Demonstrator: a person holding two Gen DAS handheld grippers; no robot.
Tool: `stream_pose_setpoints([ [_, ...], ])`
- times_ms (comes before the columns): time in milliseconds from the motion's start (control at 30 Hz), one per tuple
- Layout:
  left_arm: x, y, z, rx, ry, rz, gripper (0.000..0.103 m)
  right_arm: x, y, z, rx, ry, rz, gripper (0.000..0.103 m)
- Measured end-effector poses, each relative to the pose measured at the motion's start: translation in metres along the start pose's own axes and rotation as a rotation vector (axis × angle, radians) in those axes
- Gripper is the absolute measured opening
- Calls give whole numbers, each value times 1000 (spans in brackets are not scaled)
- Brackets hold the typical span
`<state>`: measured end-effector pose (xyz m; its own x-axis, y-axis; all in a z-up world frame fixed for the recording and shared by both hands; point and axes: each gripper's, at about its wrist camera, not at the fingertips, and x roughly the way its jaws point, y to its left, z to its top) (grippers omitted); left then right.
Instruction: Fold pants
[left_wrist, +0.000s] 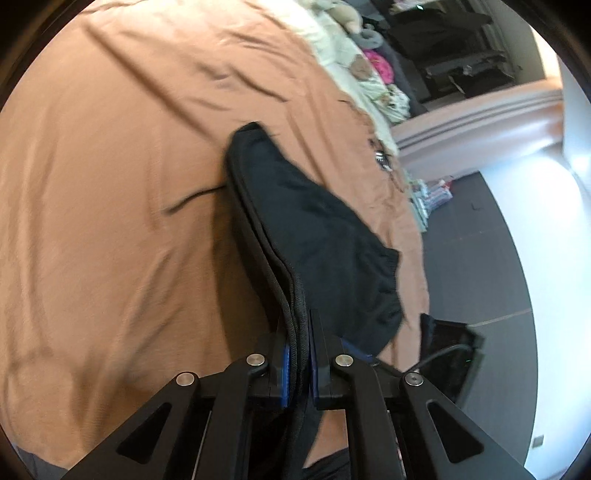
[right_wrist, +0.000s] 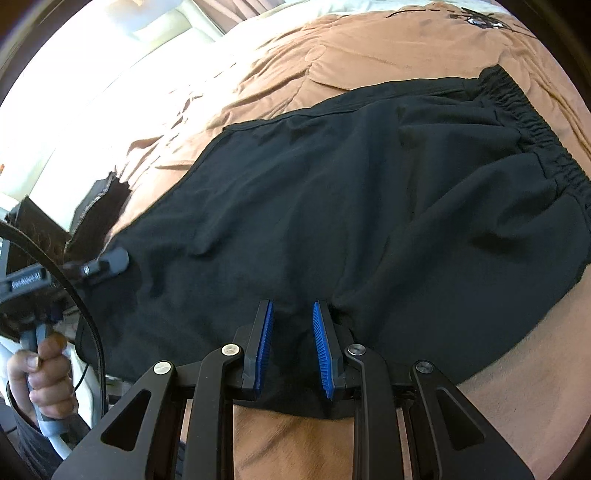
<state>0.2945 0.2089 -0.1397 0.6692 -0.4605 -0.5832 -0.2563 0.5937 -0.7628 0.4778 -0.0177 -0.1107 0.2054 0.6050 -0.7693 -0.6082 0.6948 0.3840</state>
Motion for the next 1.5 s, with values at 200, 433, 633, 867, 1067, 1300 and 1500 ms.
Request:
stream_pose_setpoints([
  [200, 6, -38, 11, 65, 16, -56, 8, -33, -16, -5, 43, -66, 54, 20],
  [433, 30, -76, 21, 123, 48, -82, 8, -77, -30, -16, 70, -154, 68, 28],
  [633, 52, -107, 27, 169, 87, -111, 8, -110, -48, -33, 122, -230, 62, 56],
  [867, 93, -138, 24, 219, 155, -123, 8, -140, -70, -57, 176, -276, 52, 56],
  [1067, 127, -148, 12, 241, 223, -135, 8, -156, -84, -76, 213, -296, 35, 56],
  [1300, 165, -157, 0, 246, 296, -135, 8, -178, -97, -89, 260, -314, -4, 56],
  [1500, 185, -160, -14, 245, 363, -129, 33, -194, -104, -96, 293, -323, -10, 57],
])
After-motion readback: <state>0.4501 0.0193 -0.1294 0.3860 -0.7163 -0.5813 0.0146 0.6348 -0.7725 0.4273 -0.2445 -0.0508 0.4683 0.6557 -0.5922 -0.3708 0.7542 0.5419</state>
